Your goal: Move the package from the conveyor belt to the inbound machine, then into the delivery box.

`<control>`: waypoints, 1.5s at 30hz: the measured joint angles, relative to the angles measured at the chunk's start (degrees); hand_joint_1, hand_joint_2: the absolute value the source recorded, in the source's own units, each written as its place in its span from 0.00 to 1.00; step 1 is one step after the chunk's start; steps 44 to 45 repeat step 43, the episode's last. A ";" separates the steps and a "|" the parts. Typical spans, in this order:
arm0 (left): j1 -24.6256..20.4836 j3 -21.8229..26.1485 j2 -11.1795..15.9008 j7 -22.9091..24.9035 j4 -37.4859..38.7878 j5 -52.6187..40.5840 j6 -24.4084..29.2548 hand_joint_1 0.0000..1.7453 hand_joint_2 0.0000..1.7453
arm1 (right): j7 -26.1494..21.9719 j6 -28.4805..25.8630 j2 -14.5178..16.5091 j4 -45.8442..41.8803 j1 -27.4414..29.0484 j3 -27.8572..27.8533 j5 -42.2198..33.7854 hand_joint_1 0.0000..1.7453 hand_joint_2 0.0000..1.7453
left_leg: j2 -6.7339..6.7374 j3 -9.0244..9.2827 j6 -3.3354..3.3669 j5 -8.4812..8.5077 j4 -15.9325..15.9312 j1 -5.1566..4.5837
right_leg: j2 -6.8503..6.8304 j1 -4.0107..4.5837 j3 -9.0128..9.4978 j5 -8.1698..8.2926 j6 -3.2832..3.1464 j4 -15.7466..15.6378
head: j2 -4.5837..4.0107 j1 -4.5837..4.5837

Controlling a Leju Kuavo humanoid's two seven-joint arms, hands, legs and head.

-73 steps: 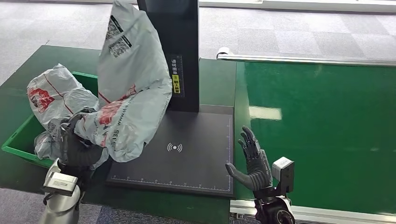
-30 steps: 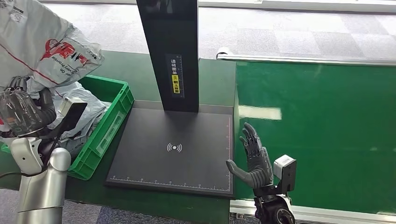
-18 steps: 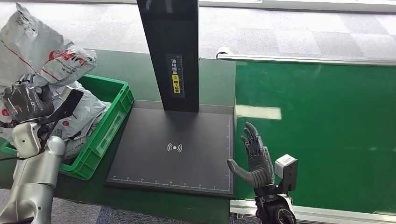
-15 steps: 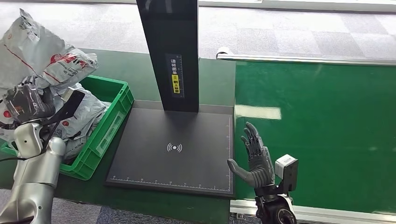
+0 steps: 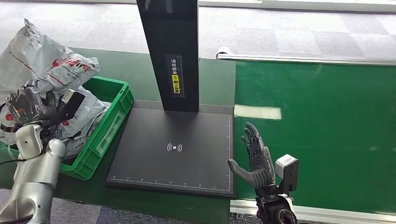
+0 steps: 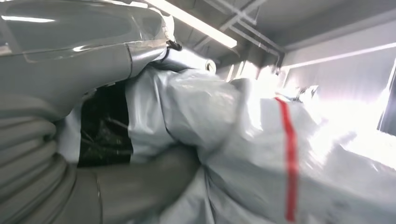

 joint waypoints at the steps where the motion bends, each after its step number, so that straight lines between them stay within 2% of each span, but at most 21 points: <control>1: -0.02 0.16 -0.05 -1.61 -0.05 1.86 -1.22 0.00 1.00 | 0.01 0.03 0.00 0.00 0.00 -0.09 0.11 0.00 1.00 | 0.00 0.00 0.00 0.00 0.00 0.00 | 0.00 0.00 0.00 0.00 0.00 0.00 | 0.00 -0.01; 5: 0.81 0.38 -0.61 -7.98 -2.56 8.64 -3.92 0.00 1.00 | 0.02 0.32 -0.01 0.02 0.01 -0.44 0.45 0.00 1.00 | 0.01 -0.01 0.00 0.00 0.00 0.00 | 0.01 0.00 0.00 0.00 0.00 0.00 | 0.00 0.00; 8: 2.82 0.13 -1.36 -8.70 -7.38 9.23 -2.93 0.00 1.00 | 0.02 0.69 0.00 0.02 0.02 -0.45 0.52 0.00 1.00 | 0.06 -0.01 -0.01 -0.02 0.00 0.00 | 0.07 0.00 -0.02 0.00 0.00 0.00 | 0.00 0.01; 13: 5.69 -0.43 -2.62 -10.08 -14.85 15.00 -5.76 0.00 1.00 | 0.00 0.39 0.01 -0.38 0.63 -0.51 0.57 0.00 1.00 | 0.04 -0.03 -0.01 -0.03 0.00 0.00 | 0.06 0.00 -0.04 -0.01 0.01 -0.01 | 0.00 0.01; 16: 6.30 -0.50 -3.02 -12.40 -17.22 19.32 -7.21 0.00 1.00 | 0.05 0.09 0.11 -1.06 1.22 -0.82 0.72 0.00 1.00 | 0.05 -0.04 -0.01 -0.03 0.00 0.00 | 0.06 0.00 -0.04 -0.01 0.00 -0.01 | 0.00 -0.01; 18: 6.92 -0.55 -3.33 -15.77 -18.81 24.10 -8.13 0.00 1.00 | 0.11 0.05 0.24 -1.34 1.38 -1.12 0.76 0.00 1.00 | 0.05 -0.03 -0.01 -0.03 0.00 0.00 | 0.07 0.00 -0.04 0.00 0.00 -0.01 | 0.00 0.00; 20: 8.54 -0.70 -4.08 -21.67 -21.58 33.79 -11.15 0.00 0.50 | 0.14 0.04 0.32 -1.44 1.38 -1.38 0.78 0.00 1.00 | 0.06 -0.03 -0.01 -0.03 0.00 0.00 | 0.07 0.00 -0.04 -0.01 0.00 -0.01 | 0.00 0.01; 22: 11.34 -1.11 -5.45 -27.80 -25.69 47.12 -18.13 0.00 0.00 | 0.11 0.09 0.33 -1.41 1.18 -1.63 0.82 0.00 1.00 | 0.06 -0.04 -0.01 -0.04 0.00 -0.02 | 0.08 -0.02 -0.04 -0.01 0.01 -0.01 | 0.00 0.01; 24: 15.30 -2.16 -7.54 -31.38 -30.58 59.43 -28.46 0.00 0.00 | -0.63 0.98 0.28 -1.27 0.74 -1.69 1.46 0.00 1.00 | 0.07 -0.04 0.01 -0.08 0.00 -0.07 | 0.09 -0.07 -0.05 -0.03 0.03 -0.01 | 0.00 0.01; 26: 20.44 -4.55 -10.60 -32.09 -35.46 67.33 -38.77 0.00 0.50 | -2.21 2.94 0.19 -0.97 0.23 -1.33 2.63 0.00 1.00 | 0.08 -0.03 0.06 -0.15 0.00 -0.16 | 0.11 -0.15 -0.04 -0.09 0.12 -0.03 | 0.00 0.00; 28: 25.56 -8.23 -13.98 -31.24 -38.35 70.64 -45.00 0.00 1.00 | -3.65 4.53 0.17 -0.41 -0.20 -0.65 3.60 0.00 1.00 | 0.04 -0.03 0.11 -0.20 0.00 -0.21 | 0.09 -0.22 -0.01 -0.15 0.21 -0.05 | 0.00 0.01; 31: 30.86 -13.23 -18.25 -30.43 -38.46 72.90 -46.84 0.00 1.00 | -5.12 5.33 0.32 0.92 -0.61 0.19 4.46 0.00 1.00 | 0.01 -0.04 0.14 -0.23 0.00 -0.26 | 0.07 -0.25 0.02 -0.17 0.23 -0.06 | 0.00 0.01; 34: 33.50 -16.23 -20.69 -30.51 -37.21 73.16 -46.38 0.00 1.00 | -5.84 5.49 0.43 2.17 -0.68 0.79 4.77 0.00 1.00 | 0.00 -0.03 0.15 -0.23 0.00 -0.24 | 0.07 -0.24 0.02 -0.16 0.23 -0.06 | 0.00 -0.01; 41: 36.65 -18.37 -24.09 -29.54 -33.42 74.15 -46.50 0.00 1.00 | -6.87 5.35 1.15 4.40 -0.72 2.10 5.51 0.00 1.00 | 0.01 -0.01 0.14 -0.22 -0.01 -0.17 | 0.07 -0.17 0.04 -0.16 0.22 -0.05 | 0.00 0.00; 45: 37.10 -18.57 -24.51 -29.64 -32.86 74.15 -46.54 0.00 1.00 | -6.96 5.25 1.27 4.76 -0.73 2.37 5.59 0.00 1.00 | 0.01 -0.02 0.14 -0.22 -0.01 -0.17 | 0.07 -0.17 0.03 -0.16 0.22 -0.05 | 0.00 0.00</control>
